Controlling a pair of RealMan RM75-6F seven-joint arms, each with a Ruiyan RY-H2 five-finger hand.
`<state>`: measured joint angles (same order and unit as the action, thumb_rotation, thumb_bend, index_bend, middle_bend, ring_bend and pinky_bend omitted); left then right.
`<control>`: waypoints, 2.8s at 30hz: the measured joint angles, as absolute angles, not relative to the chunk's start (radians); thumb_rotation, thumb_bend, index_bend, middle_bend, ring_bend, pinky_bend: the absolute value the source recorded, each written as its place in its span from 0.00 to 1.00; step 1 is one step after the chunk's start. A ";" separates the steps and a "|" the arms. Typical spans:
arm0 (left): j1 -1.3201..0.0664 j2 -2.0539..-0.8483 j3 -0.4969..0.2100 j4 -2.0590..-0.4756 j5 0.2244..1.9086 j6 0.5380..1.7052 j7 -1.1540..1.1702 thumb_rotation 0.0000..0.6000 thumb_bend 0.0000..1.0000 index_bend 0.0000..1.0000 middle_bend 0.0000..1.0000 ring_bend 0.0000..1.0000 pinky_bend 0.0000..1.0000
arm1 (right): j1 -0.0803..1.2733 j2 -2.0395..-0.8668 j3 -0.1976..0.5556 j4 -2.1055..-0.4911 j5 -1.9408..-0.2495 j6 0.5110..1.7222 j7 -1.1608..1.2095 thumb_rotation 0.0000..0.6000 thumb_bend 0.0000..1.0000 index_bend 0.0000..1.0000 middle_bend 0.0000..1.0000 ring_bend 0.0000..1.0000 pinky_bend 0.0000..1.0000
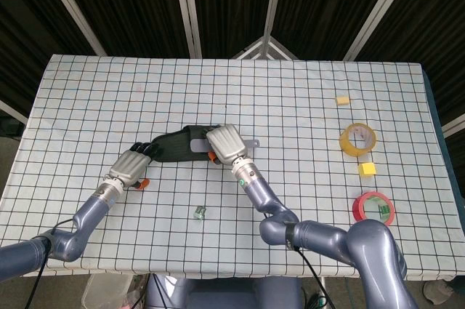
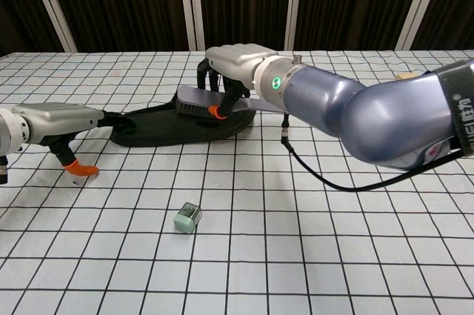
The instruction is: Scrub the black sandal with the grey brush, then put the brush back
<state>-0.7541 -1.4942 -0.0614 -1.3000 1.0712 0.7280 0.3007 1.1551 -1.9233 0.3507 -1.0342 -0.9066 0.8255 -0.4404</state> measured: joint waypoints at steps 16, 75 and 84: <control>-0.751 -1.480 -0.057 -1.328 1.056 0.749 0.322 1.00 0.48 0.00 0.02 0.01 0.02 | 1.144 -1.941 0.344 -0.985 -0.887 0.830 -0.465 1.00 0.47 0.73 0.61 0.54 0.58; -0.458 -1.298 0.048 -1.543 1.451 1.266 0.234 1.00 0.19 0.00 0.00 0.00 0.02 | 0.811 -1.635 0.115 -1.327 -0.882 1.036 -0.605 1.00 0.47 0.73 0.61 0.54 0.58; -0.468 -1.317 0.030 -1.505 1.444 1.223 0.195 1.00 0.19 0.00 0.00 0.00 0.02 | 0.809 -1.640 0.109 -1.300 -0.893 0.991 -0.603 1.00 0.47 0.59 0.54 0.53 0.58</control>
<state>-0.4684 -1.3165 0.0301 -1.5049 1.4437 1.2228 0.1955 0.8092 -1.6401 0.1086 -1.2995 -0.8931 0.9907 -0.6029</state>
